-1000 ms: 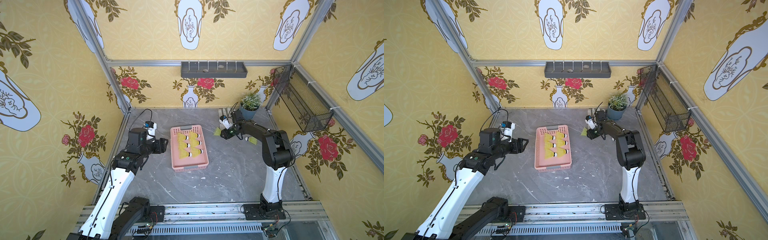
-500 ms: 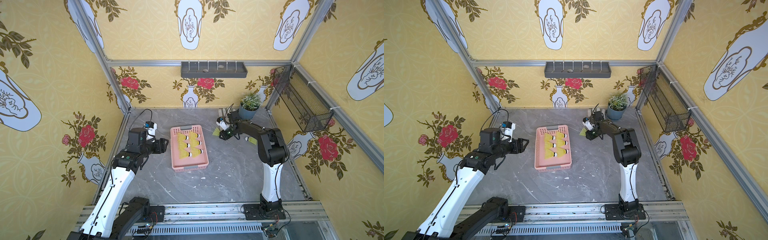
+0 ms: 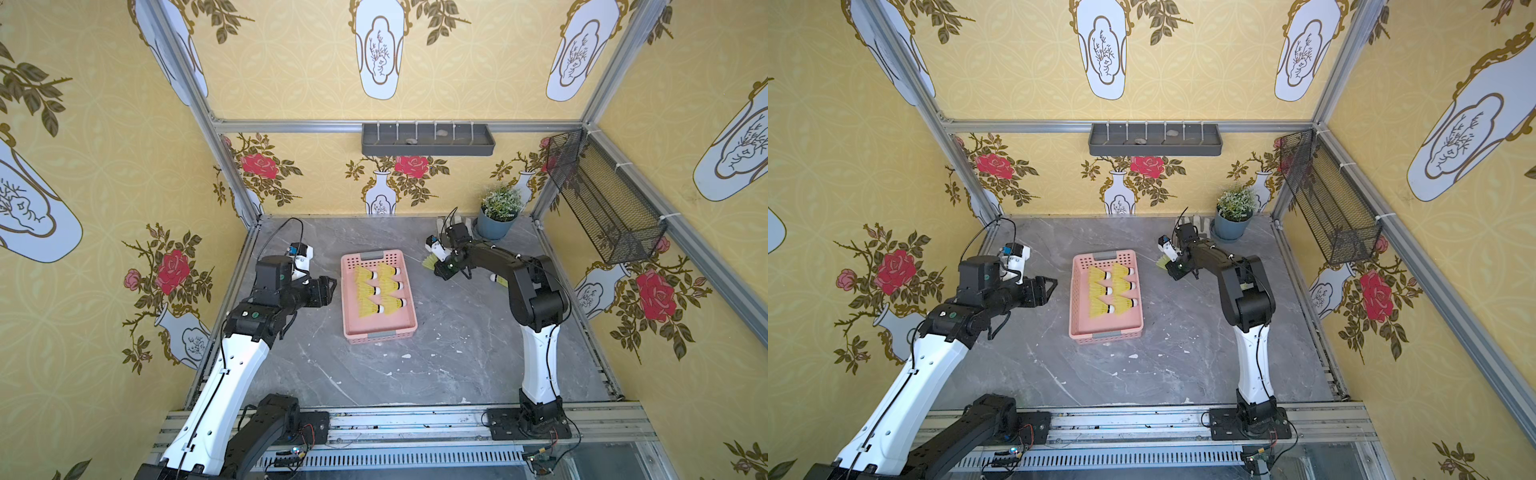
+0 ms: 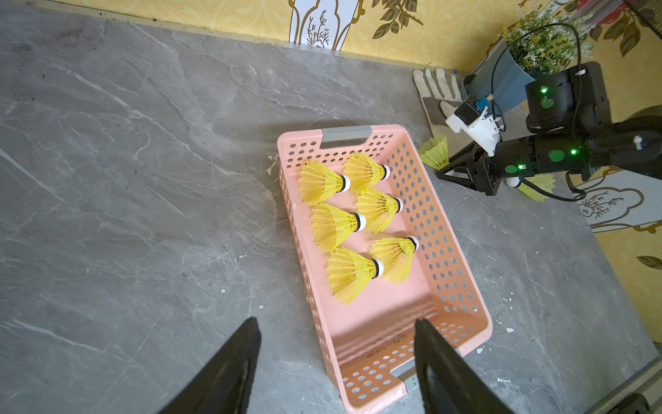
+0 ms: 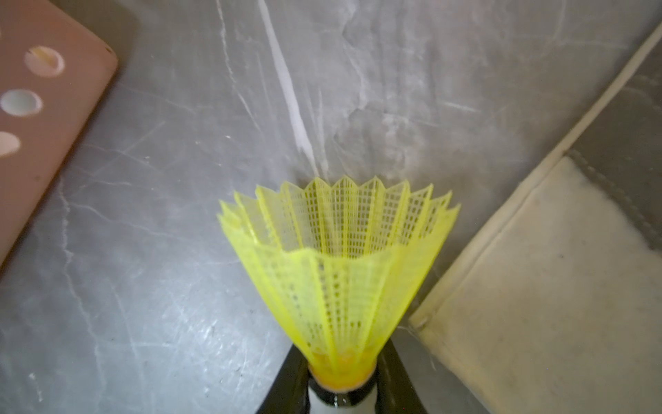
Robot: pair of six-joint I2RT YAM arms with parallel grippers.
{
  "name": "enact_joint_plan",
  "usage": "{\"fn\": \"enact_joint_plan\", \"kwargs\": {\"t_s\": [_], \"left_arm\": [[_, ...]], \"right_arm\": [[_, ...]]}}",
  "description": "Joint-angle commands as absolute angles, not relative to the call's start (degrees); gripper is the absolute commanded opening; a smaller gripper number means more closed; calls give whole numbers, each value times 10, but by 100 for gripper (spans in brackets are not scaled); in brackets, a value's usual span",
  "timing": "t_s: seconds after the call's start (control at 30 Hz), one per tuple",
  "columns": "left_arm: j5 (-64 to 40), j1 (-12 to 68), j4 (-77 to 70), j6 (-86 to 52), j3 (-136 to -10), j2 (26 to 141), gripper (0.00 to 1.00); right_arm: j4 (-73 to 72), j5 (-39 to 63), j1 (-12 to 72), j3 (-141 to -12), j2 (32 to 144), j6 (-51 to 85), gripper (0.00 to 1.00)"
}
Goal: Put the shuttlecocks into the storage box
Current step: Pick up the shuttlecock at the center of the board, then place the shuttlecock in the storage box.
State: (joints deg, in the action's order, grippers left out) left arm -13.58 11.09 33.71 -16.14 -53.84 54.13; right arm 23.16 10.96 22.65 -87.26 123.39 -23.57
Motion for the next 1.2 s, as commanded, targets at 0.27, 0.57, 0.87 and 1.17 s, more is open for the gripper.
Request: {"fn": "enact_joint_plan", "kwargs": {"t_s": [0.27, 0.57, 0.87, 1.17], "left_arm": [[-221, 110, 310, -156, -535, 554, 68], [-406, 116, 250, -192, -548, 609, 65], [-451, 157, 222, -174, -583, 664, 62], [-418, 221, 223, -121, -624, 706, 62]], "right_arm": [[176, 67, 271, -763, 1113, -202, 15], [224, 89, 340, -737, 1006, -160, 15], [280, 139, 409, -743, 931, -138, 15], [314, 179, 441, -747, 874, -128, 16]]}}
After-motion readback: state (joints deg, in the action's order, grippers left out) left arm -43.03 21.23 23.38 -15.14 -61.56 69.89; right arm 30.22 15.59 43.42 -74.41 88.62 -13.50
